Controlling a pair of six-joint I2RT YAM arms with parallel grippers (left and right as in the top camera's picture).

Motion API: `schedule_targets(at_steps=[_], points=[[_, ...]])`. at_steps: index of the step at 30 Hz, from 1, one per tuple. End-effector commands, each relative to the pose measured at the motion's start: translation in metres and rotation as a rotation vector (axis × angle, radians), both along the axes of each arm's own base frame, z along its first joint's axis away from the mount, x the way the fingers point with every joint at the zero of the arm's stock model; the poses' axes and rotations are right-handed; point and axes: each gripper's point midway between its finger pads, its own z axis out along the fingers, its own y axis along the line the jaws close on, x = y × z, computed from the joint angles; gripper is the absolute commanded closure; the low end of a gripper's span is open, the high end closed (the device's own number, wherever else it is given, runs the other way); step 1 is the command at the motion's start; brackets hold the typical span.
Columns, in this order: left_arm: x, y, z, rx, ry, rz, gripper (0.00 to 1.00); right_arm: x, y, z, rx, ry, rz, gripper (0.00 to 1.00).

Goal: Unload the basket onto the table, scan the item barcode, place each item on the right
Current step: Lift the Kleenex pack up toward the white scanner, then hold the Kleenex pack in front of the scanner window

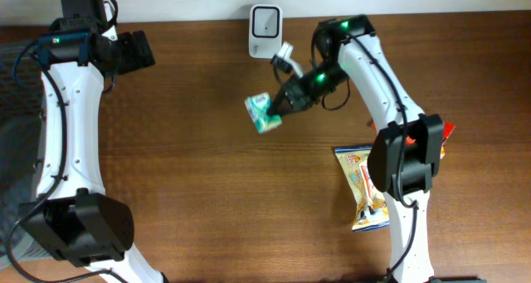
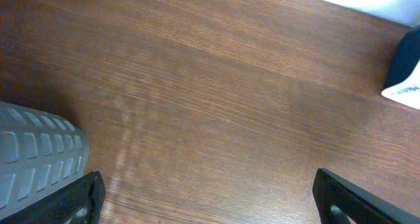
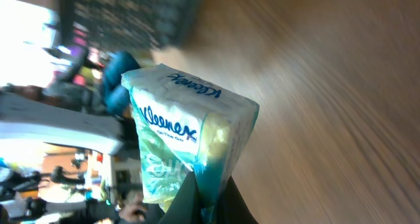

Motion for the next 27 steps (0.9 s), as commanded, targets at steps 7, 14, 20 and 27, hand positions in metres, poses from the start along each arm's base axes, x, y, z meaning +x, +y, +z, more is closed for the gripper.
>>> schedule_targets(at_steps=[7, 14, 20, 27], points=[[0.002, 0.003, 0.003, 0.003, -0.009, 0.018, 0.01, 0.024, -0.011, 0.141, 0.440, -0.014, -0.135, 0.96], [0.002, 0.003, 0.003, 0.003, -0.009, 0.018, 0.01, 0.016, -0.011, 0.175, 0.454, -0.069, -0.121, 0.96], [0.002, 0.003, 0.003, 0.003, -0.009, 0.018, 0.01, 0.005, -0.012, 0.206, 0.425, -0.262, -0.097, 0.96], [0.002, 0.003, 0.003, 0.003, -0.009, 0.018, 0.01, 0.083, -0.050, 0.168, -0.518, -0.763, -0.614, 0.96]])
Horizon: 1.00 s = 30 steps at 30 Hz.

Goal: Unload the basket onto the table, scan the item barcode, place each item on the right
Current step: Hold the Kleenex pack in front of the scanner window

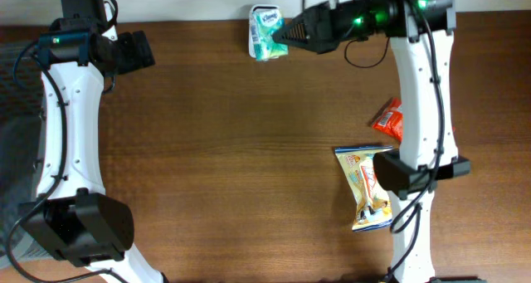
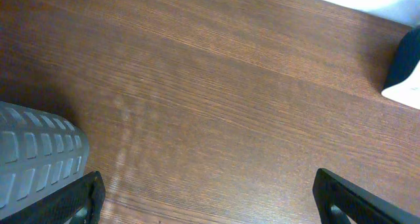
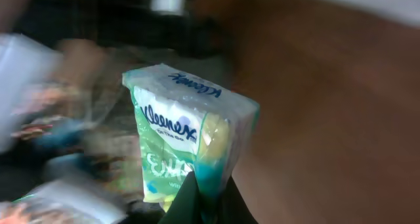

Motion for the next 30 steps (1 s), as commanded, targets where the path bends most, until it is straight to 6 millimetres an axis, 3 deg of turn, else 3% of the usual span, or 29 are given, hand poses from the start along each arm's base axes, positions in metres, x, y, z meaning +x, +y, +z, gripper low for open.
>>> schedule_targets(at_steps=[1, 7, 9, 12, 20, 30], points=[[0.002, 0.003, 0.003, 0.004, -0.009, 0.018, 0.01, 0.047, -0.040, -0.012, -0.454, -0.217, -0.474, 0.96], [0.002, 0.003, 0.003, 0.004, -0.009, 0.018, 0.01, 0.120, -0.041, -0.038, -0.790, -0.500, -0.655, 0.96], [0.002, 0.003, 0.003, 0.004, -0.009, 0.018, 0.01, 0.144, -0.037, -0.053, -0.856, -0.571, -0.660, 0.96], [0.002, 0.003, 0.003, 0.004, -0.009, 0.018, 0.01, 0.177, -0.028, -0.093, -0.958, -0.685, -0.608, 0.96], [0.002, 0.003, 0.003, 0.004, -0.009, 0.018, 0.01, 0.210, -0.014, -0.168, -1.102, -0.922, -0.456, 0.96], [0.002, 0.003, 0.003, 0.004, -0.009, 0.018, 0.01, 0.225, -0.021, -0.217, -1.098, -0.958, -0.420, 0.96]])
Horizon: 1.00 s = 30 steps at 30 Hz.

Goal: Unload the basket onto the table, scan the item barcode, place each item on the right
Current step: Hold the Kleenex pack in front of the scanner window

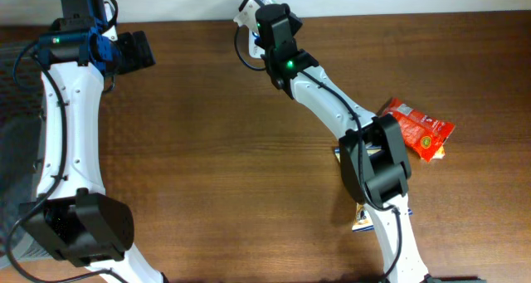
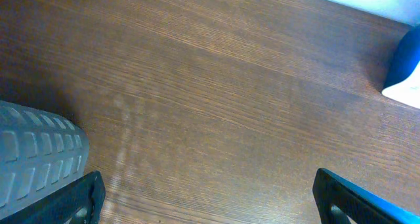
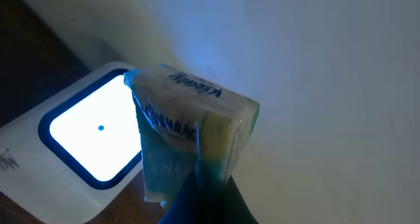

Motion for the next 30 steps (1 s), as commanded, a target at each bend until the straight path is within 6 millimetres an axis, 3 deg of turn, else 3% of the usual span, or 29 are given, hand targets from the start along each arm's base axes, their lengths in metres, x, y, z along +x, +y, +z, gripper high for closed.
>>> schedule_targets(at_steps=[1, 11, 19, 27, 30], points=[[0.003, 0.003, 0.003, 0.004, -0.010, 0.018, 0.01, 0.009, -0.012, -0.027, -0.019, 0.023, -0.003, 0.96], [0.003, 0.003, 0.003, 0.004, -0.011, 0.018, 0.01, 0.017, -0.021, -0.041, -0.015, 0.014, -0.018, 0.96], [0.003, 0.003, 0.003, 0.004, -0.011, 0.018, 0.01, 0.017, -0.012, -0.056, -0.074, 0.043, 0.049, 0.96], [0.003, 0.003, 0.003, 0.004, -0.011, 0.018, 0.01, 0.018, -0.015, -0.058, -0.075, 0.046, 0.047, 0.96], [0.003, 0.003, 0.003, 0.004, -0.011, 0.018, 0.01, 0.016, -0.003, -0.059, -0.062, 0.052, 0.102, 0.96]])
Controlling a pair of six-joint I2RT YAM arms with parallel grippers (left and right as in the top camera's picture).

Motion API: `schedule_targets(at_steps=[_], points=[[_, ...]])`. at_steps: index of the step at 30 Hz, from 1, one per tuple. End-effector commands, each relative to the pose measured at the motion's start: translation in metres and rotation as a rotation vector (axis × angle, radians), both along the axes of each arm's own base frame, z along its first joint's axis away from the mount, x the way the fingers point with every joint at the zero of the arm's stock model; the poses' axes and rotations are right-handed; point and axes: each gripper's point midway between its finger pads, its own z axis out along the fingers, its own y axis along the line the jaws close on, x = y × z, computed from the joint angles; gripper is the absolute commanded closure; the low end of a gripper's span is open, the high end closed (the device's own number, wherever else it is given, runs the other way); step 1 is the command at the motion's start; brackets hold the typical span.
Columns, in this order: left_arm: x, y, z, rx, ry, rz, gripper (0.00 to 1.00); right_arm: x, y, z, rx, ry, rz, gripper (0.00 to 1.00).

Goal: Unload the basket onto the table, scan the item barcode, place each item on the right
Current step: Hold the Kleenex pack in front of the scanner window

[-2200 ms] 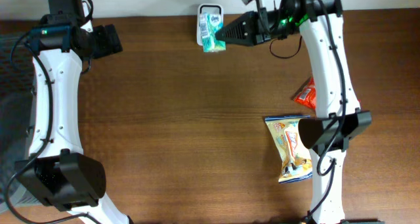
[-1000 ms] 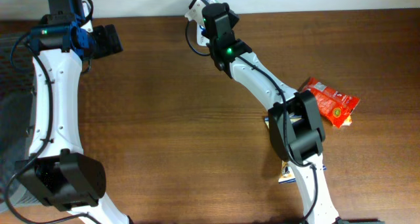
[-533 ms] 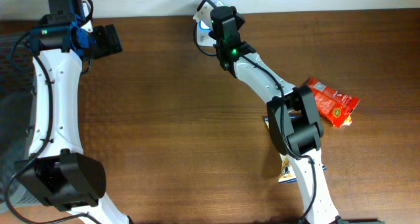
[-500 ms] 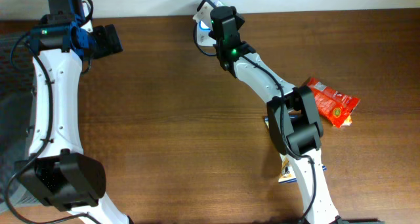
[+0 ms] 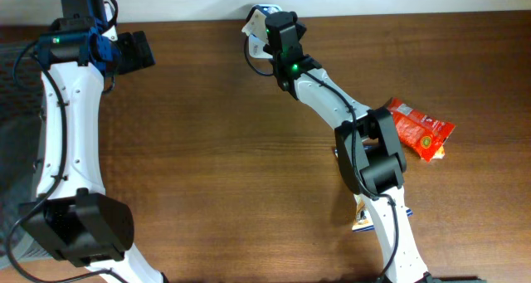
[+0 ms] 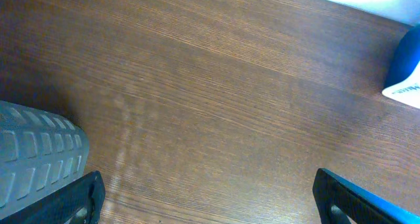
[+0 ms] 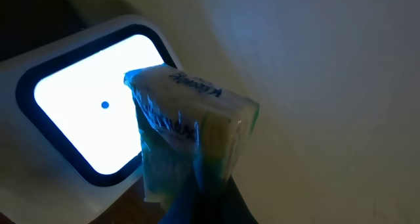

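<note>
My right gripper [image 7: 203, 194] is shut on a Kleenex tissue pack [image 7: 187, 135], green and white in clear wrap. It holds the pack right in front of the white barcode scanner [image 7: 62, 142], whose window glows bright with a blue dot. From overhead the right gripper [image 5: 278, 26] covers the scanner at the table's far edge, and only a white corner [image 5: 251, 23] shows. My left gripper [image 6: 210, 201] is open over bare wood at the far left, nothing between its fingers [image 6: 72, 201].
A red snack packet [image 5: 419, 132] lies at the right. A yellow snack bag [image 5: 362, 210] sits partly under the right arm. A grey ribbed object [image 6: 36, 148] and a blue-white box corner [image 6: 405, 73] show in the left wrist view. A pale wall stands behind the scanner.
My right gripper has shifted a little, bringing the tissue pack further across the scanner's glowing window. The left arm has not moved.
My right gripper held the tissue pack over mid-table, below the scanner. Then it held the pack close at the scanner from the right. Then the arm was swung round over the scanner with the pack by its lit window, and now squarely before it.
</note>
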Motion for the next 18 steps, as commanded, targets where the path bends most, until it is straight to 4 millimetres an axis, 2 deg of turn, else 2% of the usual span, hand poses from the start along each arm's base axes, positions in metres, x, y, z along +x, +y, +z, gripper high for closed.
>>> schedule_targets(at_steps=[1, 4, 12, 15, 18], points=[[0.003, 0.003, 0.003, 0.004, -0.011, 0.018, 0.01, -0.002, 0.011, -0.013, -0.021, 0.025, 0.075, 0.96], [0.003, 0.003, 0.003, 0.004, -0.011, 0.018, 0.01, -0.003, 0.016, -0.013, -0.102, 0.023, 0.115, 0.96], [0.003, 0.003, 0.003, 0.004, -0.011, 0.018, 0.01, -0.002, 0.008, -0.012, -0.117, 0.018, 0.074, 0.96], [0.003, 0.003, 0.003, 0.004, -0.011, 0.018, 0.01, -0.005, 0.018, -0.010, -0.115, 0.011, 0.088, 0.96], [0.003, 0.003, 0.003, 0.004, -0.011, 0.018, 0.01, -0.010, 0.037, 0.011, -0.096, -0.035, 0.114, 0.96]])
